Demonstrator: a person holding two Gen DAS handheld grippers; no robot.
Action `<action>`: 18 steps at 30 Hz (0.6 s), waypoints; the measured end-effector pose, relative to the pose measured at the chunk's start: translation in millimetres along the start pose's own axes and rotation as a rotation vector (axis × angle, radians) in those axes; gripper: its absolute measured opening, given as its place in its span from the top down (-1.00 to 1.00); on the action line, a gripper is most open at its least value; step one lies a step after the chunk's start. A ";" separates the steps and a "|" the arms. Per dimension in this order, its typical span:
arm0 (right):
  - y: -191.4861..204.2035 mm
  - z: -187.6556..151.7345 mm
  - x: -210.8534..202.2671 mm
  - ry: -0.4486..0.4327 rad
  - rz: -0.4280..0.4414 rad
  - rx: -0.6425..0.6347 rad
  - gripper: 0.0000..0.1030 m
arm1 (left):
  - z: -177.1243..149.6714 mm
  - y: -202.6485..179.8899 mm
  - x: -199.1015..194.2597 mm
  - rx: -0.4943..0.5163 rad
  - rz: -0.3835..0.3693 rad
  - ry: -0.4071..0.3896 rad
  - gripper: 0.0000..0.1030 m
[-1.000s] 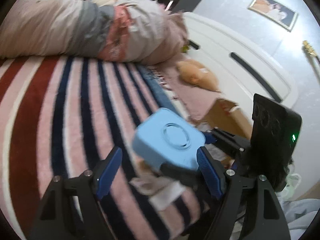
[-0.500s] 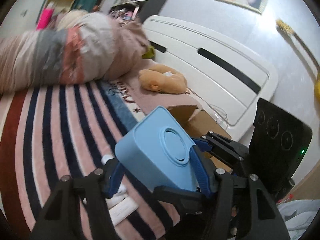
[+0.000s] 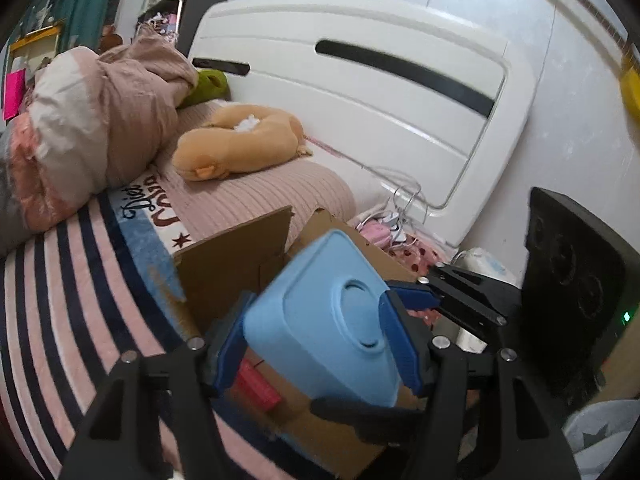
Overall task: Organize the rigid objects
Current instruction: 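Lower the light-blue box into the cardboard box and open the right tool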
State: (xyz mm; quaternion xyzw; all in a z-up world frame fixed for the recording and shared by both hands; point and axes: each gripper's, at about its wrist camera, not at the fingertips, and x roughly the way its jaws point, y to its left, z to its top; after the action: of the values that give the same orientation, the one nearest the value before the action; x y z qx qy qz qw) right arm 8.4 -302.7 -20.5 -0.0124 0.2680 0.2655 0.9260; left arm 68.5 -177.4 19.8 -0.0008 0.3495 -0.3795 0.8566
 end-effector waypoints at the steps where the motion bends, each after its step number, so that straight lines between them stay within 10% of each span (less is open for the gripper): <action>1: -5.8 -1.5 0.5 0.008 -0.011 0.011 -0.53 | 2.4 -3.5 7.4 0.013 0.001 0.012 -0.09; 12: -40.8 -13.2 31.1 0.154 -0.076 0.058 -0.50 | 4.8 1.0 54.5 0.021 0.008 0.122 0.11; 18: -35.5 -10.8 40.8 0.200 -0.134 0.031 -0.70 | 0.4 8.7 52.9 -0.004 0.045 0.124 -0.26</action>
State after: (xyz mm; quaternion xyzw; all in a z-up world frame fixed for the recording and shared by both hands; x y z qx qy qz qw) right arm 50.0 -315.2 -54.5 -0.0425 0.3619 0.1963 0.9103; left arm 99.1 -205.8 -13.8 0.0290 0.4025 -0.3588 0.8416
